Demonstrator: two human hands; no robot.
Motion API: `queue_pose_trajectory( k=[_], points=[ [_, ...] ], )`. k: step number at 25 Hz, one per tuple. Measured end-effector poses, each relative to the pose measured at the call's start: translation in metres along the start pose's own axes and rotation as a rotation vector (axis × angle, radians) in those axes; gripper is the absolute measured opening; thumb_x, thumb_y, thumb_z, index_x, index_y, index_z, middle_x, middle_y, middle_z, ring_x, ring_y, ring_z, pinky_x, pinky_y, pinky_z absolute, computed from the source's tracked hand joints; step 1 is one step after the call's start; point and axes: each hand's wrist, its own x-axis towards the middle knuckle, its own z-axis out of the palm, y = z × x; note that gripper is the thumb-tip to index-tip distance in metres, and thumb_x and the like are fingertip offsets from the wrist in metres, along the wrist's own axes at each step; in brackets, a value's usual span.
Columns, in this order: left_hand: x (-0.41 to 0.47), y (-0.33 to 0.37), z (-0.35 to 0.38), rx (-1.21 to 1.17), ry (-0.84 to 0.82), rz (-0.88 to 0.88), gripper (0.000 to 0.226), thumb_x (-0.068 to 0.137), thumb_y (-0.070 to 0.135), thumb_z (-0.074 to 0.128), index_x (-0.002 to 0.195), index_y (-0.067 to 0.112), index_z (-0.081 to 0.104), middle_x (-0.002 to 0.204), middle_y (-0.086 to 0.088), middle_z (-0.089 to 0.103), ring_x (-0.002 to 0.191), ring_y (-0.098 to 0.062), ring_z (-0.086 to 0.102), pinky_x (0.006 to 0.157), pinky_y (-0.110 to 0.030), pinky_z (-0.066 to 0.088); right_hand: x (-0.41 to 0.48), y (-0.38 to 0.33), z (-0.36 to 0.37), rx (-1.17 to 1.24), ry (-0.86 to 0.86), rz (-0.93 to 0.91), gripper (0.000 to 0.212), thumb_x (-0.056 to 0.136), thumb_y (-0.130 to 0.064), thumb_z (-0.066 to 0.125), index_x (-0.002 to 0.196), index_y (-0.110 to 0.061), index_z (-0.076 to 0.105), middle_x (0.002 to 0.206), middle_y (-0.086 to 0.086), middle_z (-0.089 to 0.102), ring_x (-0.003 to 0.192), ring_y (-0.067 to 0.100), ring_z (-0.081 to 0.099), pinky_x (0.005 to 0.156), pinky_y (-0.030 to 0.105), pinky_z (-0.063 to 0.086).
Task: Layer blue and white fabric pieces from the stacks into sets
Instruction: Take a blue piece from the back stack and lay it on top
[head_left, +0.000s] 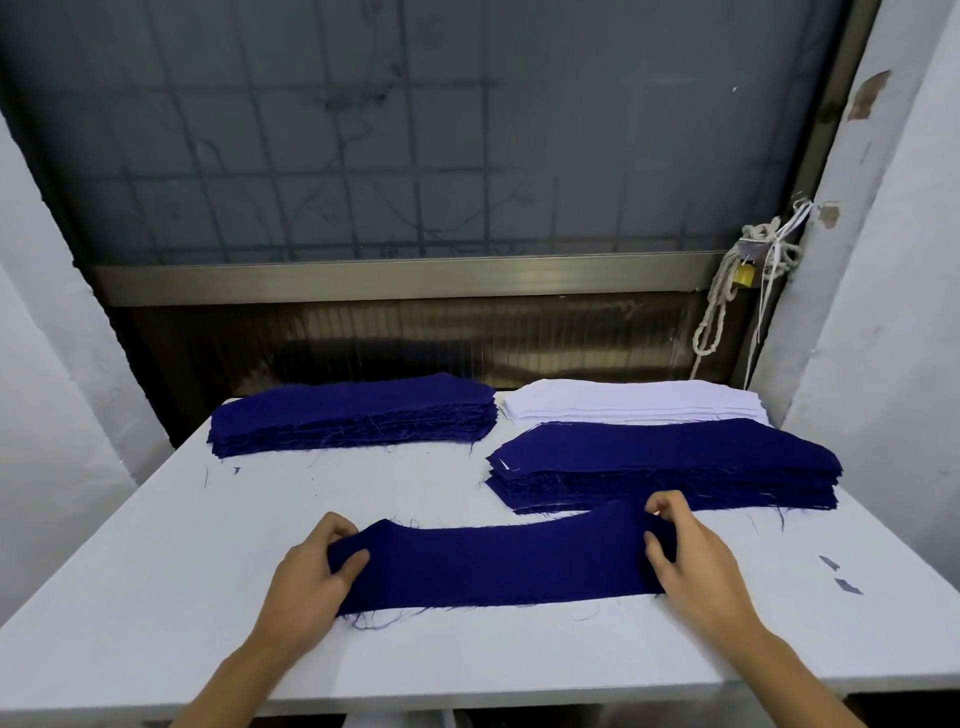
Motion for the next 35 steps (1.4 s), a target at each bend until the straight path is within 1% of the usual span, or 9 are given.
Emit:
queue_pose_trajectory(
  k=[3, 6, 9, 14, 18, 21, 25, 29, 35],
  points=[
    [0.007, 0.015, -0.019, -0.272, -0.100, -0.014, 0.029, 0.099, 0.013, 0.065, 0.118, 0.034, 0.058, 0.099, 0.000, 0.076, 0.081, -0.020, 0.075, 0.064, -0.028, 0.059, -0.001, -0.003, -0.011, 0.041, 0.074, -0.120, 0.030, 0.098, -0.011, 0.058, 0.107, -0.039, 0.050, 0.095, -0.016, 0.063, 0.070, 0.010, 0.061, 0.059, 0.021, 0.048],
    [0.030, 0.048, -0.030, -0.275, -0.124, 0.077, 0.030, 0.099, 0.005, 0.062, 0.104, 0.034, 0.068, 0.108, 0.014, 0.074, 0.098, -0.006, 0.071, 0.072, -0.016, 0.057, 0.015, 0.004, -0.034, 0.051, 0.183, -0.208, 0.028, 0.096, 0.001, 0.059, 0.097, -0.026, 0.065, 0.098, -0.017, 0.060, 0.083, 0.008, 0.063, 0.070, 0.026, 0.052],
    [0.063, 0.091, -0.020, -0.203, -0.137, 0.132, 0.031, 0.097, 0.000, 0.062, 0.091, 0.028, 0.075, 0.105, 0.022, 0.071, 0.099, 0.006, 0.064, 0.075, -0.010, 0.051, 0.048, 0.019, -0.062, 0.096, 0.276, -0.141, 0.029, 0.096, 0.004, 0.058, 0.096, -0.022, 0.072, 0.100, -0.015, 0.064, 0.093, 0.007, 0.064, 0.081, 0.021, 0.051],
    [0.109, 0.158, 0.037, -0.140, -0.093, 0.136, 0.025, 0.094, 0.000, 0.068, 0.092, 0.022, 0.078, 0.106, 0.009, 0.074, 0.108, -0.011, 0.065, 0.098, -0.034, 0.053, 0.111, 0.059, -0.101, -0.058, 0.203, 0.103, 0.040, 0.099, 0.005, 0.046, 0.103, -0.021, 0.076, 0.118, -0.007, 0.067, 0.107, 0.018, 0.062, 0.090, 0.028, 0.047],
    [0.132, 0.187, 0.091, -0.040, -0.102, 0.090, 0.029, 0.097, -0.003, 0.060, 0.098, 0.020, 0.078, 0.123, -0.003, 0.068, 0.116, -0.023, 0.062, 0.102, -0.037, 0.053, 0.143, 0.094, -0.122, -0.259, 0.094, 0.211, 0.049, 0.092, 0.011, 0.044, 0.118, -0.018, 0.073, 0.137, 0.000, 0.060, 0.122, 0.025, 0.058, 0.104, 0.038, 0.049],
    [0.142, 0.199, 0.117, 0.016, -0.091, 0.075, 0.032, 0.099, -0.004, 0.055, 0.101, 0.020, 0.075, 0.126, -0.004, 0.064, 0.110, -0.018, 0.059, 0.098, -0.029, 0.051, 0.155, 0.112, -0.129, -0.330, 0.040, 0.274, 0.046, 0.091, 0.008, 0.047, 0.122, -0.019, 0.069, 0.132, 0.003, 0.061, 0.116, 0.025, 0.059, 0.099, 0.037, 0.051],
    [0.148, 0.191, 0.135, 0.174, -0.173, 0.031, 0.026, 0.100, -0.001, 0.054, 0.104, 0.017, 0.073, 0.119, -0.004, 0.065, 0.107, -0.020, 0.062, 0.093, -0.032, 0.056, 0.155, 0.135, -0.129, -0.367, -0.029, 0.339, 0.039, 0.094, 0.002, 0.048, 0.121, -0.017, 0.068, 0.124, 0.005, 0.064, 0.109, 0.024, 0.061, 0.094, 0.033, 0.051],
    [0.151, 0.175, 0.135, 0.235, -0.290, -0.040, 0.015, 0.098, 0.003, 0.060, 0.101, 0.017, 0.066, 0.111, -0.006, 0.065, 0.093, -0.020, 0.065, 0.077, -0.031, 0.058, 0.148, 0.147, -0.126, -0.427, -0.024, 0.333, 0.042, 0.094, 0.001, 0.047, 0.123, -0.019, 0.070, 0.124, 0.002, 0.060, 0.110, 0.023, 0.058, 0.093, 0.032, 0.050],
    [0.162, 0.171, 0.121, 0.333, -0.404, -0.003, 0.011, 0.096, 0.009, 0.068, 0.100, 0.018, 0.063, 0.105, -0.004, 0.065, 0.090, -0.018, 0.065, 0.071, -0.027, 0.053, 0.142, 0.136, -0.119, -0.880, 0.052, 0.217, 0.034, 0.096, -0.018, 0.051, 0.126, -0.030, 0.063, 0.129, -0.005, 0.054, 0.121, 0.021, 0.043, 0.098, 0.034, 0.039]
  ],
)
